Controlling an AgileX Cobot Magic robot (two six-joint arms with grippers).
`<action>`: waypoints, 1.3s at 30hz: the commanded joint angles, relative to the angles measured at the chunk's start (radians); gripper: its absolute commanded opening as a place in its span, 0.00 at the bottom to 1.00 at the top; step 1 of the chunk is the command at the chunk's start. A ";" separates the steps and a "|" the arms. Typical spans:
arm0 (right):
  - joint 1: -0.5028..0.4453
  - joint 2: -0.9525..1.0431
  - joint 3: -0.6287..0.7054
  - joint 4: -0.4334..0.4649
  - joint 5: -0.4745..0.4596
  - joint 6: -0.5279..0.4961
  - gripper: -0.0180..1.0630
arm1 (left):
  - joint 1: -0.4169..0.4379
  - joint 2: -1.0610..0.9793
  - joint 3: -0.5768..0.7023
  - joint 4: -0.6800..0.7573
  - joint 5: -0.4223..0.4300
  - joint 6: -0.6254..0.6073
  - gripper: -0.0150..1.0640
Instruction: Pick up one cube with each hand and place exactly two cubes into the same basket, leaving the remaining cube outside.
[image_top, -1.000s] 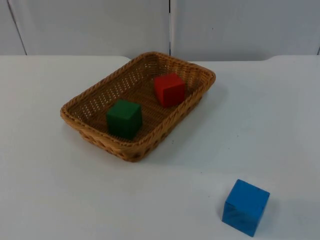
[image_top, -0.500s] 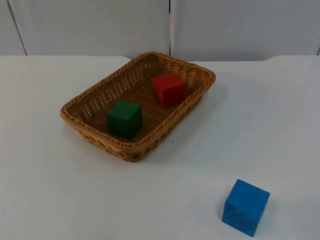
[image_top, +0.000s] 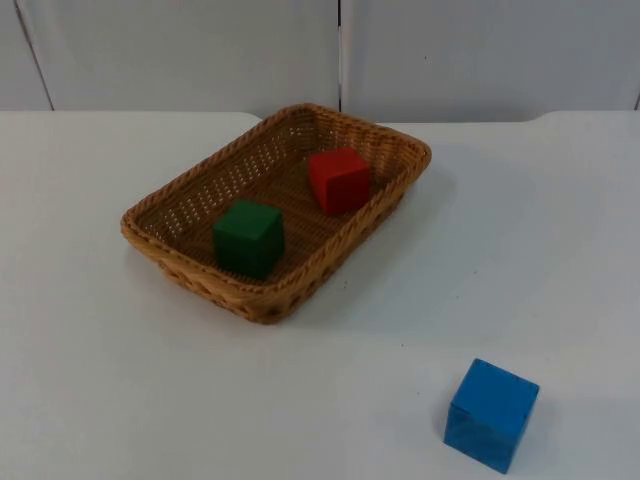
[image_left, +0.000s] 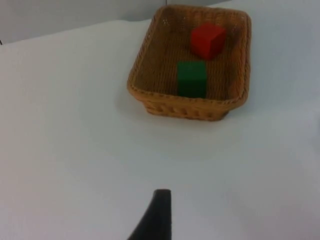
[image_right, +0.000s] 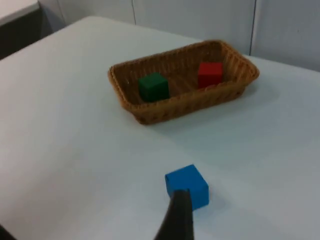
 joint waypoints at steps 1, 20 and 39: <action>0.000 -0.004 -0.006 -0.019 0.058 0.005 0.65 | -0.003 -0.005 0.010 0.004 -0.009 0.000 0.81; 0.000 -0.004 0.022 -0.081 0.059 0.058 0.65 | -0.003 -0.005 0.009 0.002 -0.009 0.000 0.81; 0.000 -0.004 0.022 -0.081 0.059 0.053 0.99 | -0.003 -0.005 0.009 0.004 -0.009 0.000 0.99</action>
